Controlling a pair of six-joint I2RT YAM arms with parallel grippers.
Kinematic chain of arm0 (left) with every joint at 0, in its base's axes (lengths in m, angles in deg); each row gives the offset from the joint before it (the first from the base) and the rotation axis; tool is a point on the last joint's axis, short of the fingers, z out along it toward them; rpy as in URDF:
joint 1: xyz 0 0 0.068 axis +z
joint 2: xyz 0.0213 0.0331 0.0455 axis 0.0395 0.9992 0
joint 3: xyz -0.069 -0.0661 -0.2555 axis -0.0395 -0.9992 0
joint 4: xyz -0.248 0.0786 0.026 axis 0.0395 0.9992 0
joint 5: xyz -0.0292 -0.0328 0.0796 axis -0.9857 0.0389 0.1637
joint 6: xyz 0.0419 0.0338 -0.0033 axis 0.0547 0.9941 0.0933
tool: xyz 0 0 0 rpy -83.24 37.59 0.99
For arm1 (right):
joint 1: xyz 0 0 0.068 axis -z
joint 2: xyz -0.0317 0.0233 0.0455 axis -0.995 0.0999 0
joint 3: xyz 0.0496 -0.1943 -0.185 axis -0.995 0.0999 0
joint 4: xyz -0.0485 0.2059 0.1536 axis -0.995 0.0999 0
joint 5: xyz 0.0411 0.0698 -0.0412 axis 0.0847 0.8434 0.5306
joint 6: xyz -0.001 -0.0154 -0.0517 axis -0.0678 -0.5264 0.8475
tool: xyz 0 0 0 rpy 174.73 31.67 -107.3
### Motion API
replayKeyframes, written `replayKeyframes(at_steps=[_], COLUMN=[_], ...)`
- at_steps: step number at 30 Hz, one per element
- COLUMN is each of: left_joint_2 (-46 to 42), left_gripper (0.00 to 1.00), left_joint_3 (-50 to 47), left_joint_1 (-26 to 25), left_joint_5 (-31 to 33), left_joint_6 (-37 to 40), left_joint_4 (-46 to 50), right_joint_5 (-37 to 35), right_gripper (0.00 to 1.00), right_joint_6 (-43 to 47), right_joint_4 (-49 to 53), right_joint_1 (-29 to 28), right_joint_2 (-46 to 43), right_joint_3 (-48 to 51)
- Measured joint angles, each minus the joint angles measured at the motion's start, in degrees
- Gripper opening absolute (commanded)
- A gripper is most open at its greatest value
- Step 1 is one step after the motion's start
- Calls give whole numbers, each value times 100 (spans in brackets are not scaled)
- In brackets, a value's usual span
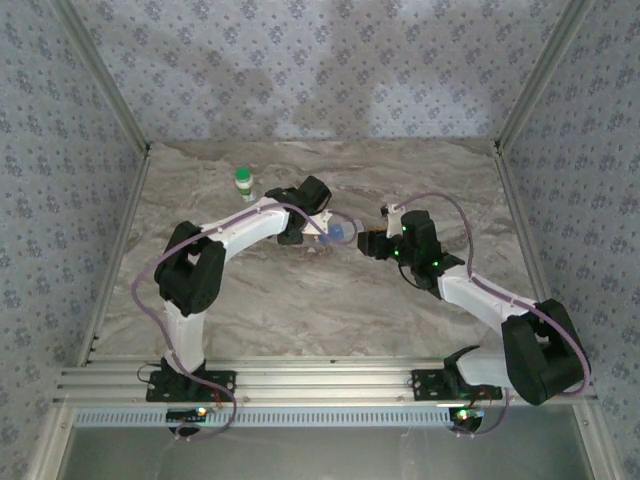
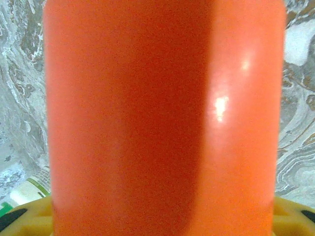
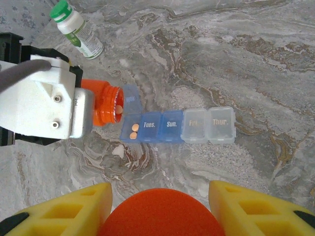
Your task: Sort the pills into containers
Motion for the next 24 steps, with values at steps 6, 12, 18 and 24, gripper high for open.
replayKeyframes(at_steps=[6, 12, 18, 24], left_joint_2=[101, 505, 540, 540], left_gripper=[0, 0, 0, 0], left_joint_3=[2, 85, 114, 114], left_joint_1=[-136, -245, -293, -302], left_joint_5=[302, 715, 938, 1012], left_joint_6=[247, 470, 601, 688], left_joint_4=[-105, -155, -251, -251], right_joint_5=[0, -7, -7, -4], right_gripper=[0, 0, 0, 0], right_joint_6=[0, 0, 0, 0], right_joint_4=[15, 179, 199, 201], right_joint_1=[0, -4, -4, -4], right_joint_2=[0, 0, 0, 7], right_joint_3=[-9, -26, -26, -26])
